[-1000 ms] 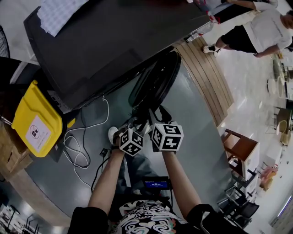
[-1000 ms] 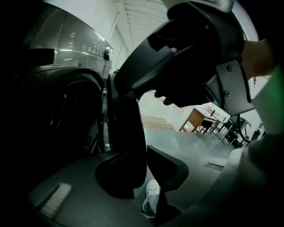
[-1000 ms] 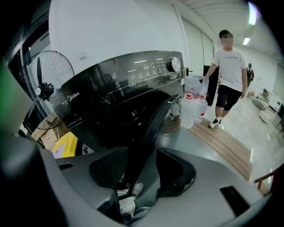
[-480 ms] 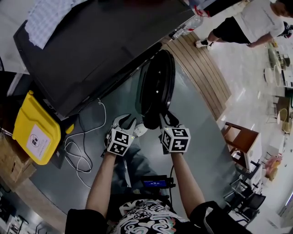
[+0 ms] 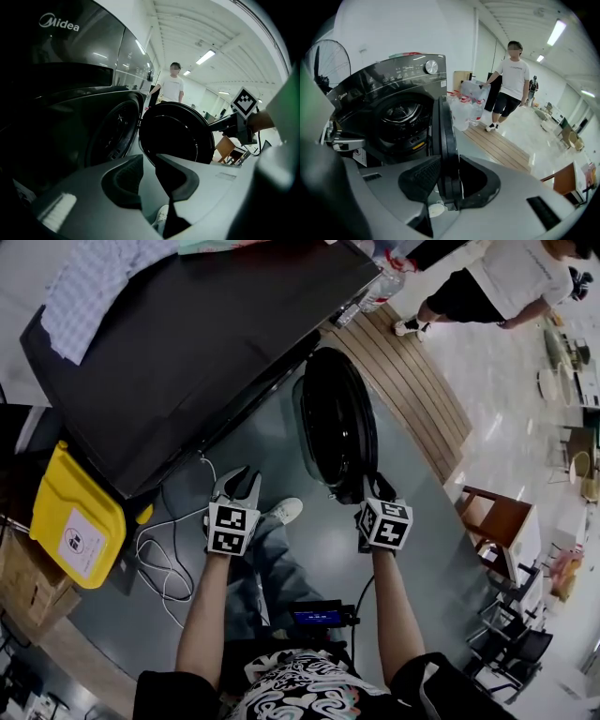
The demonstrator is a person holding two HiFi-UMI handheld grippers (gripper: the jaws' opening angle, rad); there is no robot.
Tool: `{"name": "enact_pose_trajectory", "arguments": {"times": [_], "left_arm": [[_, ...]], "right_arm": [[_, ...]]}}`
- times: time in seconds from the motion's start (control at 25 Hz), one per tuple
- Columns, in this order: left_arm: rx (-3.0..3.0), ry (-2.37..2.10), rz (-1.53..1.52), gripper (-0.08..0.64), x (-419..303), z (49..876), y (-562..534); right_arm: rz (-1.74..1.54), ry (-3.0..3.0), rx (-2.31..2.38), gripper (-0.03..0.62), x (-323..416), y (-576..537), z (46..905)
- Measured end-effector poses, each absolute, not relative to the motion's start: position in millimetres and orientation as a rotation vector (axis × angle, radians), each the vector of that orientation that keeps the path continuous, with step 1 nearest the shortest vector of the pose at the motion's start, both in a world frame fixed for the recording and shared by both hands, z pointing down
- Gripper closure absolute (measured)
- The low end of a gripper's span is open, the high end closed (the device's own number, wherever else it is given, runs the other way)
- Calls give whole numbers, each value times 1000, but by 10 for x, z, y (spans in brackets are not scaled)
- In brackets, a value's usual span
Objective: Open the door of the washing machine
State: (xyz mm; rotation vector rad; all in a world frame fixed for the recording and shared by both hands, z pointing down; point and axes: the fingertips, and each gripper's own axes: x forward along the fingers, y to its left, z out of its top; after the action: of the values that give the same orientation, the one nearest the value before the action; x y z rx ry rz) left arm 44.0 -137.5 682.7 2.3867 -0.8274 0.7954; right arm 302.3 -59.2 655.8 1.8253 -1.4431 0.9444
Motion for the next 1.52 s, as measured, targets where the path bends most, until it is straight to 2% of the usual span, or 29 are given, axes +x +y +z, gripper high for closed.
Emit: {"name": "enact_pose_trajectory", "arguments": {"times": [0.24,0.52,0.56,0.6,0.92,1.16,1.52], "left_arm": [[2375,-839,800,482,483,6787,-1394],[2433,-877,765,495,362,6471,-1564],[2446,-880,759,495,347,6378,-1591],[2461,-884,749,495,332,6274,-1619],[2543,-932,570,495,179,5244,-1708],[2574,-915,497,509,139,4778,-1598],[2568,-910,438,517,21,4647,-1557]], "right_arm": [[909,-1337,1897,469,3484,-596,6523],[852,-1239,1927,488,3622,-579,6446],[830,-1215,1961,552,3651,-540,6344],[818,-1207,2000,575,3656,-505,6223],[873,-1620,2211,589,2825,-501,5074],[789,-1780,2104,590,1978,-480,4671],[794,-1707,2180,591,1921,-223,4620]]}}
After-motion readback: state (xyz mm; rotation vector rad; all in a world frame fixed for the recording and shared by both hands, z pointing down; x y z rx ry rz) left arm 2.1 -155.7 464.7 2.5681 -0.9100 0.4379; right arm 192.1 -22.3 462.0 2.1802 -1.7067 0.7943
